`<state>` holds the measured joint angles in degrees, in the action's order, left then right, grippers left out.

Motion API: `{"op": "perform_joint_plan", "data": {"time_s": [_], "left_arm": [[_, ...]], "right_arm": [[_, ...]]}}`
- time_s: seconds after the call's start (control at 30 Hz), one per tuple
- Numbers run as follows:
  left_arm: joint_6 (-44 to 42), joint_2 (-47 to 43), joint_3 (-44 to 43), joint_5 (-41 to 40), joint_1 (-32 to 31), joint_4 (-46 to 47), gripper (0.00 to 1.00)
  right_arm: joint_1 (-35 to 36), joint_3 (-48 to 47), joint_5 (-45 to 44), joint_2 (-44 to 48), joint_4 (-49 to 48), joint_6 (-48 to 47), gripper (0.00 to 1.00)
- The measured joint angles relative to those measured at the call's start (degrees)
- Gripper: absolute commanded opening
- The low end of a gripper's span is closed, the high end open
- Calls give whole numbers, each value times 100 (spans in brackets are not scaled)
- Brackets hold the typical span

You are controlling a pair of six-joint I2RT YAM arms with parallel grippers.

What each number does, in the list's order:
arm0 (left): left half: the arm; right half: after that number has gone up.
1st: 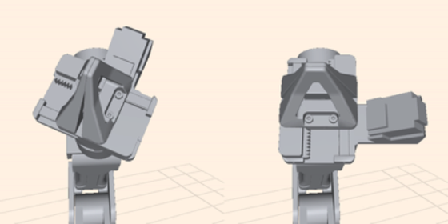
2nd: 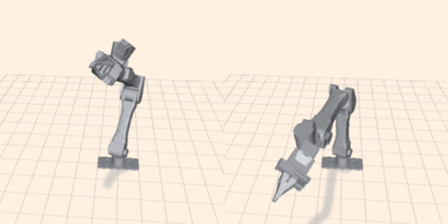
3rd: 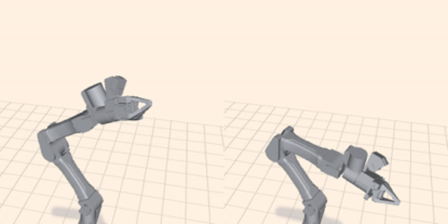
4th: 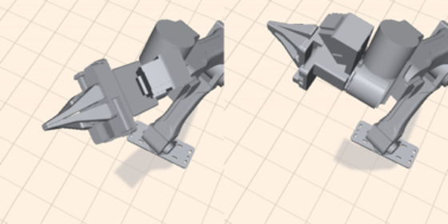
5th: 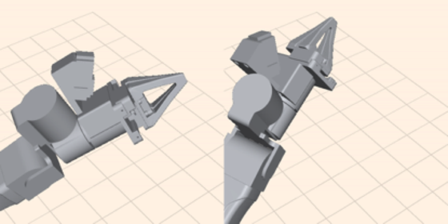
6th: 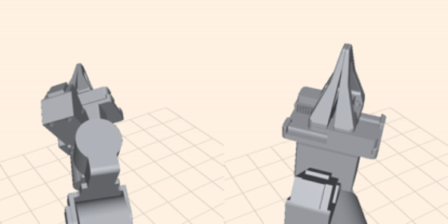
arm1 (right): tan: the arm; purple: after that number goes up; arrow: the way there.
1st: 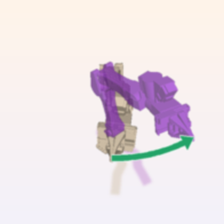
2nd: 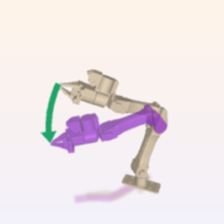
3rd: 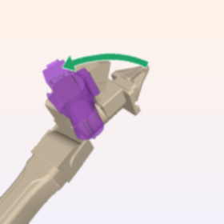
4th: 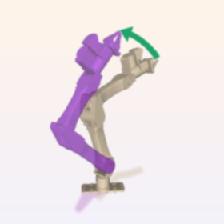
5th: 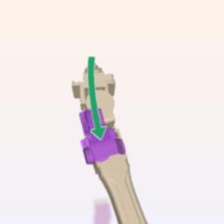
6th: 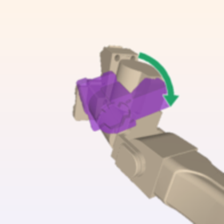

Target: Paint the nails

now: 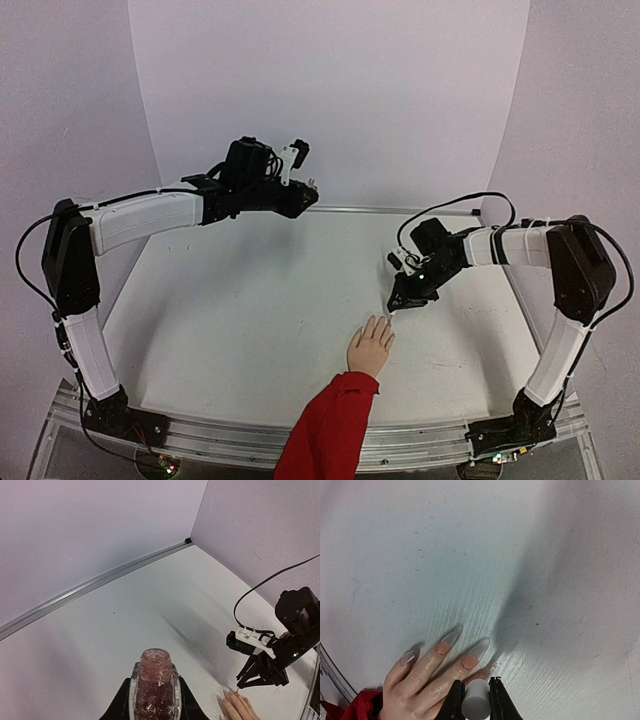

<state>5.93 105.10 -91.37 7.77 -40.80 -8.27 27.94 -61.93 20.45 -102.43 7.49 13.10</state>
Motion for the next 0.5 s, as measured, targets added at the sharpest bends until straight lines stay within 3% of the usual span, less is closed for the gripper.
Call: {"op": "perform_joint_plan", "data": {"time_s": [0.5], "left_arm": [[-4, 0, 0, -39, 0, 4, 0]], "right_arm": [[0, -133, -7, -173, 37, -2, 0]]}}
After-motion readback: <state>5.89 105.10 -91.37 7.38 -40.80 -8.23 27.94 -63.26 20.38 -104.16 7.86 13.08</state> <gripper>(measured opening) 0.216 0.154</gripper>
